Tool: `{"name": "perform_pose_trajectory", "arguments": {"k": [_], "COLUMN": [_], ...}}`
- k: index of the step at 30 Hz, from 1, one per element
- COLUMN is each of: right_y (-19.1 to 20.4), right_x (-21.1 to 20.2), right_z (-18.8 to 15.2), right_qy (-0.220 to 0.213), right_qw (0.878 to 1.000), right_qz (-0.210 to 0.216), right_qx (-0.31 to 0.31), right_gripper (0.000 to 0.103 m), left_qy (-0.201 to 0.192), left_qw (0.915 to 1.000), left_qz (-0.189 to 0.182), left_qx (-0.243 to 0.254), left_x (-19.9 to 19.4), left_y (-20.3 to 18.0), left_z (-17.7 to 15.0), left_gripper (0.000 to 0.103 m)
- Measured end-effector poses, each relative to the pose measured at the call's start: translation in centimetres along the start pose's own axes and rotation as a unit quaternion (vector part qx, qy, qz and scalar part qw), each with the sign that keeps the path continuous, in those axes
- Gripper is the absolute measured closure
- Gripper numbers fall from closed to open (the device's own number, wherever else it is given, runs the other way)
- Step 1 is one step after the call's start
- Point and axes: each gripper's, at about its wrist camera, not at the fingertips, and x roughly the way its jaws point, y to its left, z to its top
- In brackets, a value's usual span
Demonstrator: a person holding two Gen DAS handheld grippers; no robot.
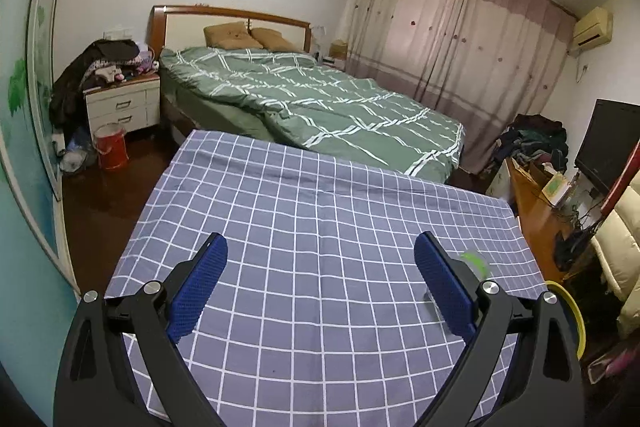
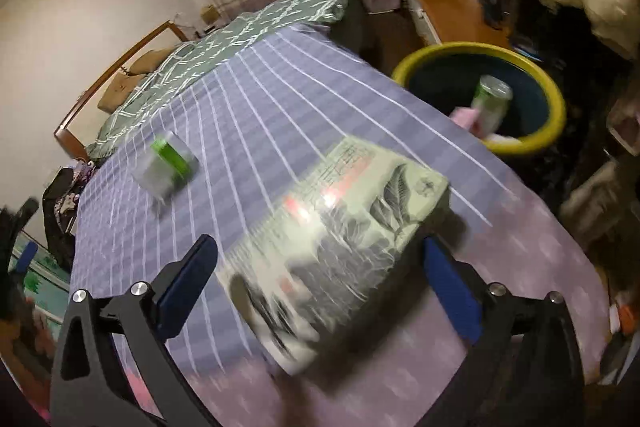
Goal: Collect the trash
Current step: 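Carry the tea box with the right tool and release it into the bin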
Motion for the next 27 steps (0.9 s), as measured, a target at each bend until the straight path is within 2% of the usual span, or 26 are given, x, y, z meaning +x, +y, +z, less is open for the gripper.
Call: {"name": "perform_pose_trajectory", "arguments": {"k": [2, 4, 8, 10, 12, 13, 16, 17, 20, 22, 23, 26, 27], "right_y": [2.3, 4.6, 9.8, 9.7, 8.6, 8.1, 6.3, 5.5, 2.9, 0.7, -0.4, -4.9, -6.6], "right_x": [2.6, 4.7, 7.9, 7.3, 6.2, 5.6, 4.7, 4.2, 2.5, 1.8, 1.8, 2.3, 2.9], "right_z": [1.7, 2.5, 1.5, 0.2, -0.2, -0.2, -0.1, 0.2, 2.5, 4.6, 5.8, 9.9, 11.4], "right_qy": [0.025, 0.053, 0.1, 0.084, 0.078, 0.074, 0.082, 0.081, 0.053, 0.033, 0.027, 0.013, 0.008], "right_qw": [0.999, 0.996, 0.972, 0.971, 0.973, 0.974, 0.974, 0.976, 0.98, 0.983, 0.985, 0.991, 0.992], "right_qz": [0.006, -0.009, -0.073, -0.075, -0.069, -0.064, -0.037, -0.017, -0.007, -0.013, -0.017, -0.034, -0.047], "right_qx": [-0.033, -0.071, -0.199, -0.212, -0.208, -0.204, -0.208, -0.201, -0.193, -0.179, -0.17, -0.131, -0.119], "right_gripper": [0.006, 0.006, 0.006, 0.008, 0.03, 0.034, 0.035, 0.035, 0.035, 0.035, 0.035, 0.034, 0.034], "left_qy": [0.004, 0.005, 0.003, 0.008, 0.023, 0.031, 0.053, 0.063, 0.079, 0.078, 0.075, 0.098, 0.104], "left_qw": [1.0, 0.9999, 1.0, 0.9999, 0.9997, 0.9994, 0.997, 0.9945, 0.9852, 0.9749, 0.9666, 0.9472, 0.944], "left_qz": [-0.006, -0.006, 0.006, 0.01, 0.005, 0.003, -0.021, -0.038, -0.084, -0.105, -0.113, -0.143, -0.152], "left_qx": [-0.005, -0.01, -0.007, -0.002, 0.007, 0.013, 0.053, 0.075, 0.127, 0.18, 0.218, 0.27, 0.274], "left_x": [0.0, 0.0, 0.0, 0.3, 0.8, 1.1, 1.8, 1.9, 2.4, 3.0, 3.6, 5.8, 6.3], "left_y": [0.1, 0.3, 0.5, 0.4, 0.0, -0.3, -2.4, -3.4, -6.1, -8.5, -10.1, -13.0, -13.7], "left_z": [0.0, 0.0, 0.1, 0.1, 0.1, 0.1, 0.1, 0.0, 0.0, 0.0, -0.1, -0.5, -0.6], "left_gripper": [0.01, 0.01, 0.01, 0.01, 0.01, 0.01, 0.01, 0.01, 0.01, 0.01, 0.01, 0.01, 0.01]}}
